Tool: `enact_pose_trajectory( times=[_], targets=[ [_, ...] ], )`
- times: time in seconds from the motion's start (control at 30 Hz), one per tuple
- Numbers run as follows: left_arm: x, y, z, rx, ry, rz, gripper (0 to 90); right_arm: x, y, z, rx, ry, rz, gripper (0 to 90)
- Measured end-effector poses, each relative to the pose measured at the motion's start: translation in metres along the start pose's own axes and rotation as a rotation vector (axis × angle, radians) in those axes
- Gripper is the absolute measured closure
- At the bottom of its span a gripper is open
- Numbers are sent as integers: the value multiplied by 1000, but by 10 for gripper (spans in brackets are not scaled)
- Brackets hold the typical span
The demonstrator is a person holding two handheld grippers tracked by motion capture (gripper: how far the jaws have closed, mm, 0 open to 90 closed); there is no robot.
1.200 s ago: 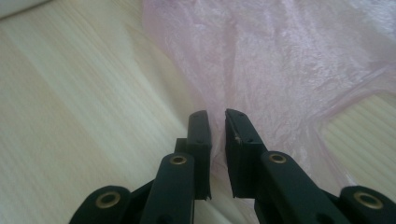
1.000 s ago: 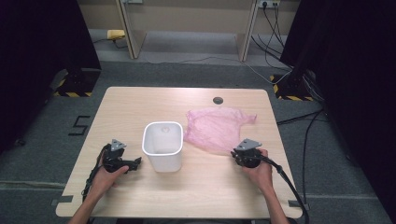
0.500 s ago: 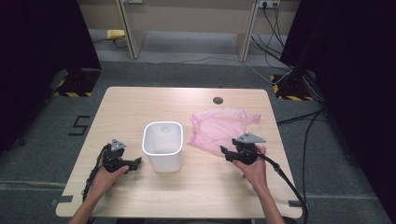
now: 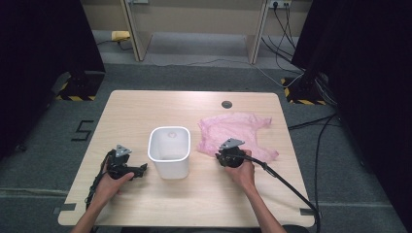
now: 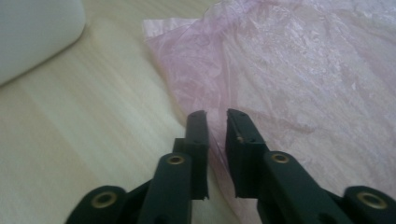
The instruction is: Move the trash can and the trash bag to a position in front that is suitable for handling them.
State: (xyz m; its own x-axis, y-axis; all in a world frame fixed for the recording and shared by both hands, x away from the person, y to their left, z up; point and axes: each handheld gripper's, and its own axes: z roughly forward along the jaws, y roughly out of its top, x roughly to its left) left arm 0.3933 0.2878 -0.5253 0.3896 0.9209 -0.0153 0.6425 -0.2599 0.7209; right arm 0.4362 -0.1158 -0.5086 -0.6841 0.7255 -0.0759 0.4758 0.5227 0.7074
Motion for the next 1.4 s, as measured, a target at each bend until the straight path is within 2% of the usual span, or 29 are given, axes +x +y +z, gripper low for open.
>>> enact_pose_trajectory(
  times=[0.13, 0.23, 0.3, 0.37, 0.4, 0.43, 0.5, 0.53, 0.57, 0.7, 0.77, 0.8, 0.87, 0.9, 0.93, 1.0, 1.03, 1.07, 1.1, 1.13, 1.17, 1.2, 1.23, 1.3, 1.33, 1.37, 1.4],
  targets=[
    [0, 0, 0, -1, -1, 0, 0, 4, -6, -12, 27, 28, -95, 855],
    [0, 0, 0, -1, -1, 0, 0, 5, -13, -22, 46, 52, -122, 854],
    [-1, -1, -1, -1, -4, 1, 1, 2, -26, -41, 65, 39, -154, 824],
    [-1, -1, -1, -1, -4, 2, 0, -2, -31, -47, 56, 31, -150, 803],
    [-1, 0, 0, -1, -6, 4, 0, -10, -40, -60, -4, 21, -114, 720],
    [-1, 0, 0, -1, -6, 4, 0, -12, -41, -63, -23, 21, -99, 676],
    [-1, 0, 0, -1, -6, 3, 0, -13, -38, -66, -64, 2, -28, 582],
    [-1, 0, 0, -1, -6, 3, 0, -13, -38, -66, -64, 2, -28, 582],
    [-1, 0, 0, -1, -6, 3, 0, -9, -32, -62, -97, 7, 54, 483],
    [-1, 0, 0, -1, -5, 3, 0, 3, -16, -47, -101, 5, 135, 410],
    [-1, 0, 0, -1, -5, 3, 0, 6, -11, -42, -104, -1, 152, 407],
    [-1, 0, 0, -1, -5, 3, 0, 12, -1, -29, -101, -15, 173, 404],
    [-1, 0, 0, -1, -5, 3, 0, 13, 2, -24, -94, -26, 177, 402],
    [-1, 0, 0, -1, -5, 3, 0, 14, 3, -18, -83, -34, 187, 399],
    [-1, 0, 0, -1, -5, 3, 0, 14, 5, -7, -53, -34, 220, 389],
    [-1, 0, 0, -1, -5, 3, 0, 14, 5, -1, -37, -39, 223, 390],
    [-1, 0, 0, -1, -5, 3, 0, 14, 2, 6, -9, -47, 197, 418],
    [-1, 0, 0, -1, -5, 3, 0, 14, 2, 6, -9, -47, 197, 418],
    [-1, 0, 0, -1, -5, 3, 0, 15, 1, 7, -17, -50, 152, 439],
    [-1, 0, 0, -1, -5, 3, 0, 15, 1, 5, -12, -19, 115, 483],
    [-1, 0, 0, -1, -5, 3, 0, 15, 1, 4, -4, 12, 86, 485],
    [-1, 0, 0, -1, -5, 3, 0, 15, 1, 3, -1, 53, 38, 485],
    [-1, 0, 0, -1, -5, 4, 0, 17, -1, -2, 11, 93, -36, 488],
    [-1, 0, 0, -1, -5, 3, 1, 19, -3, -7, 16, 136, -139, 490],
    [-1, 0, 0, -1, -5, 3, 0, 20, -4, -11, 27, 153, -169, 493],
    [-1, 0, 0, -1, -5, 3, 0, 20, -4, -11, 27, 153, -169, 493],
    [-1, 0, 0, -1, -5, 3, 1, 22, -7, -19, 36, 164, -250, 472]
  ],
)
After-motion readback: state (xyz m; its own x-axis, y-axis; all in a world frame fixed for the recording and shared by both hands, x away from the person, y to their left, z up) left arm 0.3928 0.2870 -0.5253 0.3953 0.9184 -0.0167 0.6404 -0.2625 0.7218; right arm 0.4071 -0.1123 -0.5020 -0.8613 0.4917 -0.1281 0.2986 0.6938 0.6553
